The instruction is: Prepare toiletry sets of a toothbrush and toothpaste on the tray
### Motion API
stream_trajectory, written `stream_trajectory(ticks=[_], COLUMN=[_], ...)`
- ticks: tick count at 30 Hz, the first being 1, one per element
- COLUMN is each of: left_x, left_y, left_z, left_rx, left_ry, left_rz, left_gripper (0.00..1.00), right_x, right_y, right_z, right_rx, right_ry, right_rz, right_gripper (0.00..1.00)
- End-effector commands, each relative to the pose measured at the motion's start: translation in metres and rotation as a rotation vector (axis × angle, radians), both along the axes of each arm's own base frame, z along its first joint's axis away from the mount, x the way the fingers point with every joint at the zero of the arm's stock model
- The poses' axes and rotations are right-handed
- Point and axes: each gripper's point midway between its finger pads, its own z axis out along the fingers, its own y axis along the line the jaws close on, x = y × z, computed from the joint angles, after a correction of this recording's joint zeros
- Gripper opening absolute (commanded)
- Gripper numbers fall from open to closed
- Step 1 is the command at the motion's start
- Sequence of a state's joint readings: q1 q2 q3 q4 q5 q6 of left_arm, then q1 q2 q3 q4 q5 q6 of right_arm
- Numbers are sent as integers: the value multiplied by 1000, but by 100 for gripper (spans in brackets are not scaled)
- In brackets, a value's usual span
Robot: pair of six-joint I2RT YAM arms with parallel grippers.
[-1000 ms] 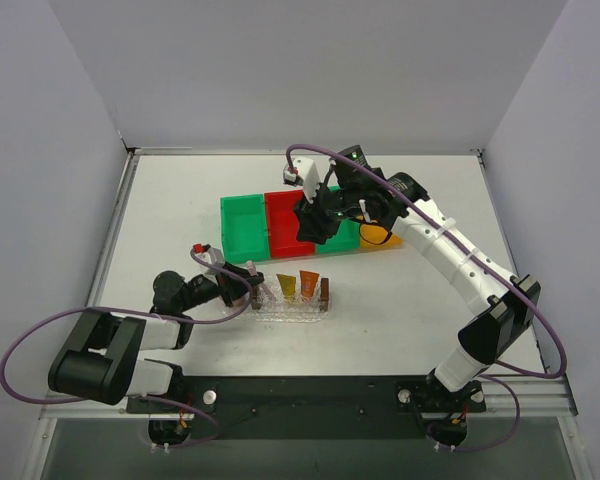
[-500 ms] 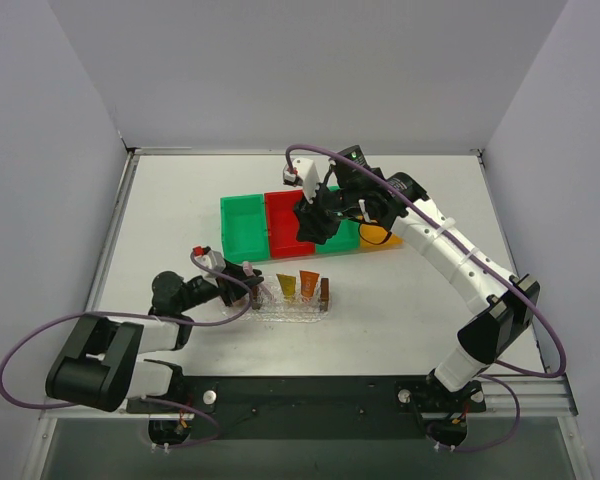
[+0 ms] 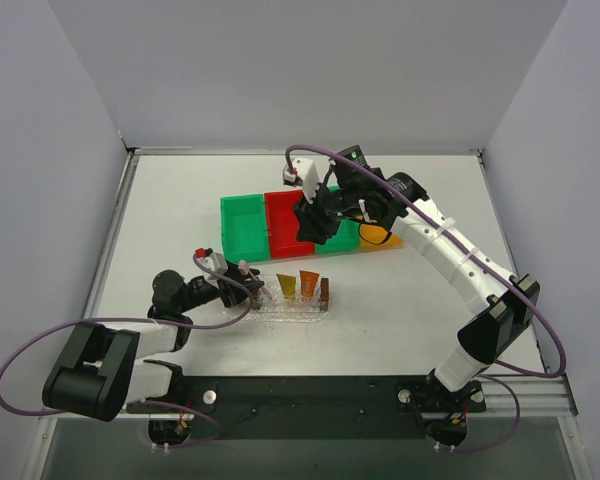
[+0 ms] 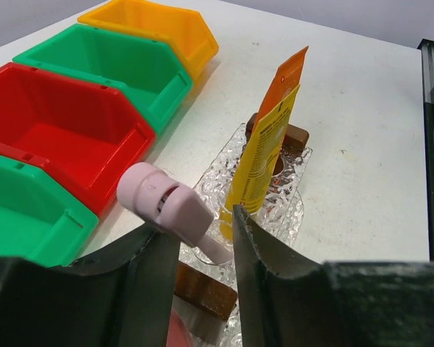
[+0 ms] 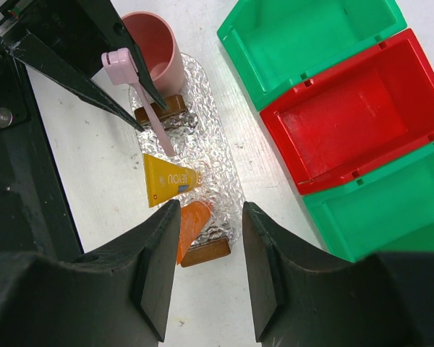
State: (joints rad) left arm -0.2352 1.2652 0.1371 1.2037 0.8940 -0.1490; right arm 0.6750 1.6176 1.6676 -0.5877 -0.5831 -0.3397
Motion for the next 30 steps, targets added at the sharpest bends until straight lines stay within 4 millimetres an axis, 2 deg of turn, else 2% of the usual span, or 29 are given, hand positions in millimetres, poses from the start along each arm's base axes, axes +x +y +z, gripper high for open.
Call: stream_trajectory(ticks=[1,9,30], left_x=[3,7,7], left_y=[-2,1,4], left_z=[8,8,19], left_rx=[8,16,11], left_ry=[-50,-45,-93], left_rz=[-4,19,42], left_gripper=[45,54,60], right_x=[-3,-4,-5], right_y=[5,5,5], right_z=[1,0,-1], right_rx=[9,7,3], right_ry=[3,5,6], right_rz=[30,32,36], right_gripper=[35,35,35])
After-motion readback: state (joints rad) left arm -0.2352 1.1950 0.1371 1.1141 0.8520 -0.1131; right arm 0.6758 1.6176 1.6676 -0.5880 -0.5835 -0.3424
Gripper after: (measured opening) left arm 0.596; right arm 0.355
